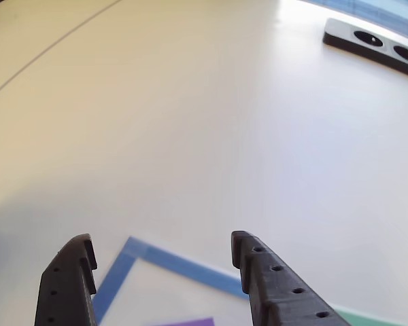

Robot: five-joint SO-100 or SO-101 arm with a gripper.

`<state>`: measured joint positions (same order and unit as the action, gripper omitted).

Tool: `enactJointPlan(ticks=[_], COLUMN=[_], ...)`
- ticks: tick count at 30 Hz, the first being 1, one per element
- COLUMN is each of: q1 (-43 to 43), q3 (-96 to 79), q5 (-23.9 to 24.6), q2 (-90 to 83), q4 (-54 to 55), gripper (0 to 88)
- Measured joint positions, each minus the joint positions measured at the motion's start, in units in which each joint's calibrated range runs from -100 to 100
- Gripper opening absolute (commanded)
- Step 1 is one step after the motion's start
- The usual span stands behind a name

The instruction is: Tower of hanoi

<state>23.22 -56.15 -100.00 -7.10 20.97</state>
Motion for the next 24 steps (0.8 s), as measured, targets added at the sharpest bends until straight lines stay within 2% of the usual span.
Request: enactJointPlan(ticks=[3, 12, 21, 24], q1=[-1.4, -10.5, -22.7, -26.9], q3=[4.6, 18.1, 58.0, 69.1], q5=[0.0, 0.0, 0.0, 0.0], q2=[-5.0, -20.3, -21.4, -21.5], q4=[-8.8, -41.6, -93.7, -105.8], gripper=[0.1, 0.0, 0.0, 0.0])
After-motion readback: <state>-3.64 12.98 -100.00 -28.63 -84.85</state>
